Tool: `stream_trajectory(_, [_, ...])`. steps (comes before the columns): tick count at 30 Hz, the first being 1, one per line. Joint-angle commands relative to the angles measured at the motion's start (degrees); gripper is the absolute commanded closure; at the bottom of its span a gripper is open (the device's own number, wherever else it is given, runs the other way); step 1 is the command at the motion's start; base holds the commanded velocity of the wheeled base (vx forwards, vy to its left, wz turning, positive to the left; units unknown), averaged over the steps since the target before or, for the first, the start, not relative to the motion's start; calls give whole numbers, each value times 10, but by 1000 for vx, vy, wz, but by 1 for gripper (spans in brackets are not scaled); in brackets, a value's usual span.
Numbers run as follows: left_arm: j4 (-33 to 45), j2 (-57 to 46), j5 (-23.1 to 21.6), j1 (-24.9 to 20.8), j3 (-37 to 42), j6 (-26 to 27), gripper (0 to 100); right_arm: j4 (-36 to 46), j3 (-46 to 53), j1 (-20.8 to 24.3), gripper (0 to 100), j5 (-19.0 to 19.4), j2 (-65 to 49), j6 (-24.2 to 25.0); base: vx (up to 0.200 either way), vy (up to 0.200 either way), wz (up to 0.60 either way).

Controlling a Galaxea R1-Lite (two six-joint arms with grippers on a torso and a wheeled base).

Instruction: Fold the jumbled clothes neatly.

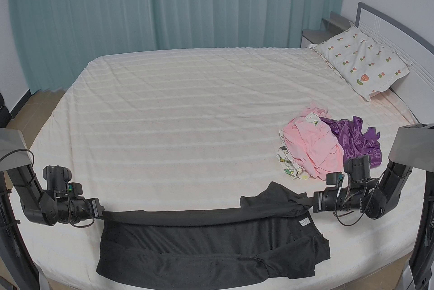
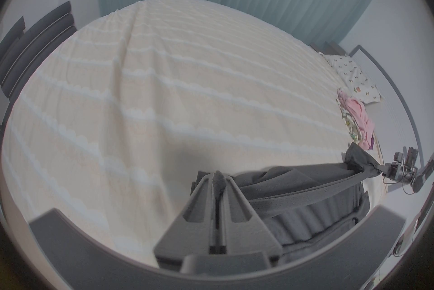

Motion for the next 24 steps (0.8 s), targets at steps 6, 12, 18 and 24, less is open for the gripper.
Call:
stream_trajectory(6, [-55, 8, -1, -1, 85, 33, 100, -17, 98, 2, 100, 1, -7, -51, 0, 0, 0])
stream_trajectory(12, [-68, 27, 0, -1, 102, 52, 100, -33, 124, 2, 100, 0, -1, -69, 0, 0, 0])
stream_trajectory(18, [-90, 46, 1, -1, 121, 64, 100, -34, 138, 6, 100, -3, 1, -73, 0, 0, 0])
stream_trajectory(24, [-123, 71, 5, -1, 144, 100, 0, -33, 150, 11, 0, -13, 6, -81, 0, 0, 0])
